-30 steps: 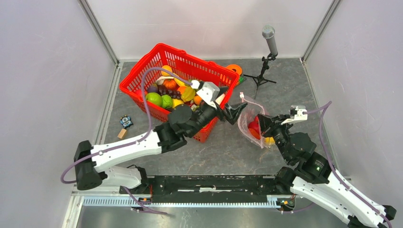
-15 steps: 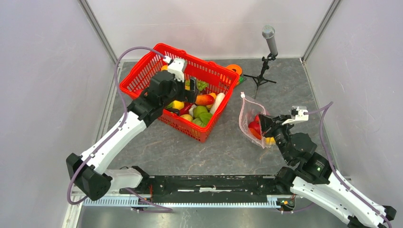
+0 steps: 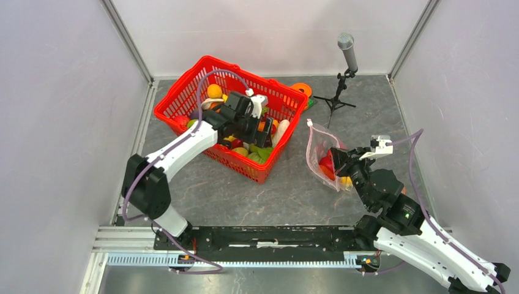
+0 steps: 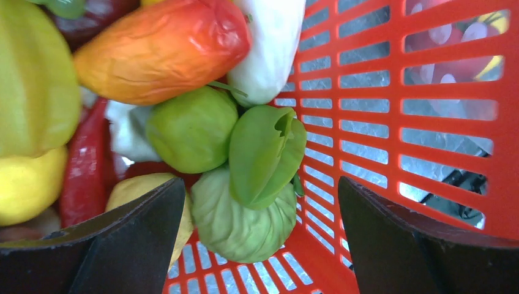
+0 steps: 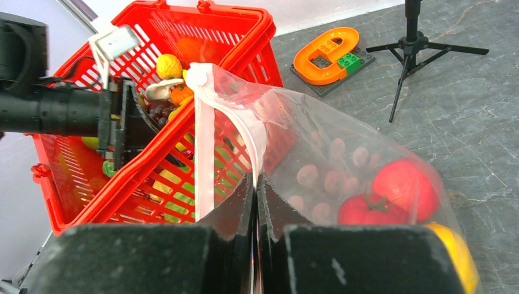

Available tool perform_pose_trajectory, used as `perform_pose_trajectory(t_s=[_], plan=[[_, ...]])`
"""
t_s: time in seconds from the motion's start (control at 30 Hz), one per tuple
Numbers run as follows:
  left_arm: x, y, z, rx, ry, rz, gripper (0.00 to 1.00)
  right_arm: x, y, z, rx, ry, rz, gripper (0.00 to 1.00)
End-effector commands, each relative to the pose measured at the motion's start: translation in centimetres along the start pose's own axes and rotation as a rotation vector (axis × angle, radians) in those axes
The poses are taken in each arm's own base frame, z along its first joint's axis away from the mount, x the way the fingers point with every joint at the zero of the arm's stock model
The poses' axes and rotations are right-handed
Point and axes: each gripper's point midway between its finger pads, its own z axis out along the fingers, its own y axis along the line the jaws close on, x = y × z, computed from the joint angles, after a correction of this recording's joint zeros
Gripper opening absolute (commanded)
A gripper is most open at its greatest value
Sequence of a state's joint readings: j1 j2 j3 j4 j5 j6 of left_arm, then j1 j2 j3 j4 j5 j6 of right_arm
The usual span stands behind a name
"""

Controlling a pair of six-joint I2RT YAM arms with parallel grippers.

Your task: Place the food in the zip-top bag and seal the zipper

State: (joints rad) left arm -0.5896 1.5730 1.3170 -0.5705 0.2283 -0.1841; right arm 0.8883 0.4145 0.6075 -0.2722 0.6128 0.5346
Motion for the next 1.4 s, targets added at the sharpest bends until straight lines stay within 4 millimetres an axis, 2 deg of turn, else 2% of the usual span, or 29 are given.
perform_pose_trajectory(t_s=[0.0, 0.17, 0.3, 0.47, 0.6, 0.73, 0.9, 1.0, 1.37], plan=[[0.7, -1.8, 1.2, 0.129, 0.075, 0.004, 1.0, -1.3, 0.3, -0.1, 0.002, -0.033, 0.013, 0.07], [2.4, -1.9, 2.9, 0.156, 0.141, -0.016, 0.94, -1.2, 0.3, 0.1, 0.009, -0.025, 0.011, 0.07], [2.9, -2.8, 3.1, 0.21, 0.164, -0.012, 0.84, -0.8, 0.4, 0.2, 0.009, -0.015, 0.012, 0.08], [3.9, -3.3, 3.6, 0.213, 0.203, 0.013, 0.78, -0.8, 0.5, 0.3, 0.007, -0.013, 0.013, 0.07], [4.2, -3.0, 4.3, 0.198, 0.221, 0.006, 0.64, -0.9, 0.4, 0.2, 0.01, -0.015, 0.016, 0.07], [3.6, -2.9, 4.2, 0.18, 0.203, 0.011, 0.51, -0.8, 0.2, 0.1, 0.01, -0.02, 0.024, 0.07], [2.4, -3.2, 2.9, 0.166, 0.155, 0.023, 0.29, -0.9, 0.1, 0.0, 0.015, -0.022, 0.024, 0.07], [1.4, -3.2, 1.7, 0.15, 0.112, 0.036, 0.24, -0.9, 0.1, 0.1, 0.014, -0.022, 0.022, 0.07], [-3.0, -2.9, -4.0, 0.037, -0.103, 0.055, 0.24, -0.9, 0.1, 0.0, 0.013, -0.021, 0.025, 0.07]])
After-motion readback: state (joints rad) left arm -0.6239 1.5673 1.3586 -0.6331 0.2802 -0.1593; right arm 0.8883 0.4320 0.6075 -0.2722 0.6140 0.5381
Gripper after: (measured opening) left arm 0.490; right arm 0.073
